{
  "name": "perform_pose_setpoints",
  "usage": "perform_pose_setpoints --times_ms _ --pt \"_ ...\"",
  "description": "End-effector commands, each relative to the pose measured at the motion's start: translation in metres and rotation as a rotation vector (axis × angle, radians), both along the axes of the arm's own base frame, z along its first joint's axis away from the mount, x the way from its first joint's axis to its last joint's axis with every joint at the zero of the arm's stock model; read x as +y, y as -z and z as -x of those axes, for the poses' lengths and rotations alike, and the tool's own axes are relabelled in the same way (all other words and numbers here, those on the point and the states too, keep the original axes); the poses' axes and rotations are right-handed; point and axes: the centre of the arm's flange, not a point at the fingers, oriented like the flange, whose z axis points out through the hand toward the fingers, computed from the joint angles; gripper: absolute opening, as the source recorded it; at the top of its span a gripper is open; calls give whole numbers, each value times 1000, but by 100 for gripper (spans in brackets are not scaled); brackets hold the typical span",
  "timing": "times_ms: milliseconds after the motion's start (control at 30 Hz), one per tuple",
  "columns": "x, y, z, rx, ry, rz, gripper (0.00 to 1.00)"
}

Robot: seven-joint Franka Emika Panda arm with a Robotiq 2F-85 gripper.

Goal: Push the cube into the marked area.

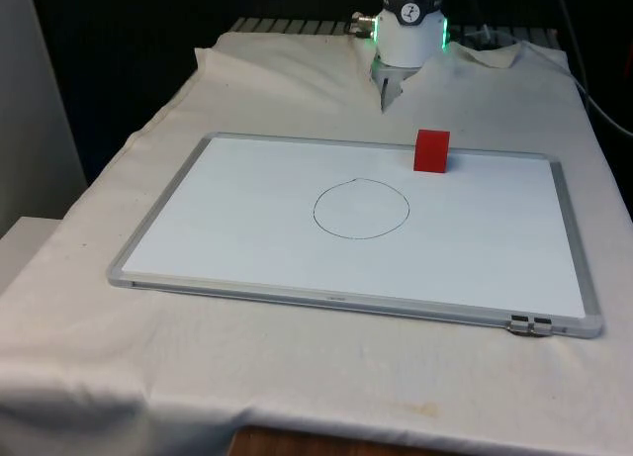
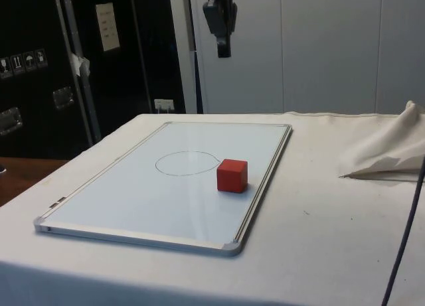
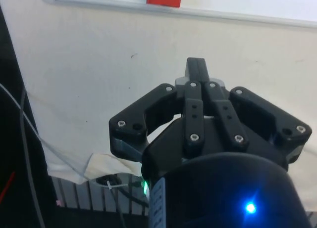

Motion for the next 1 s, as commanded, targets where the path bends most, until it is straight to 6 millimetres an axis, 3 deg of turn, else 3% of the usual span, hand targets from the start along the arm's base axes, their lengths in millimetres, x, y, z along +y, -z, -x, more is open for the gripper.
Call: perform_pose_setpoints --times_ms 0,300,533,567,967 --pt "3 4 6 -10 2 -8 0" --pt "27 30 28 -21 -7 -7 0" --pt "45 64 54 -13 -6 -1 0" --pt "43 62 50 -6 -14 1 0" --pt "56 106 79 5 29 6 0"
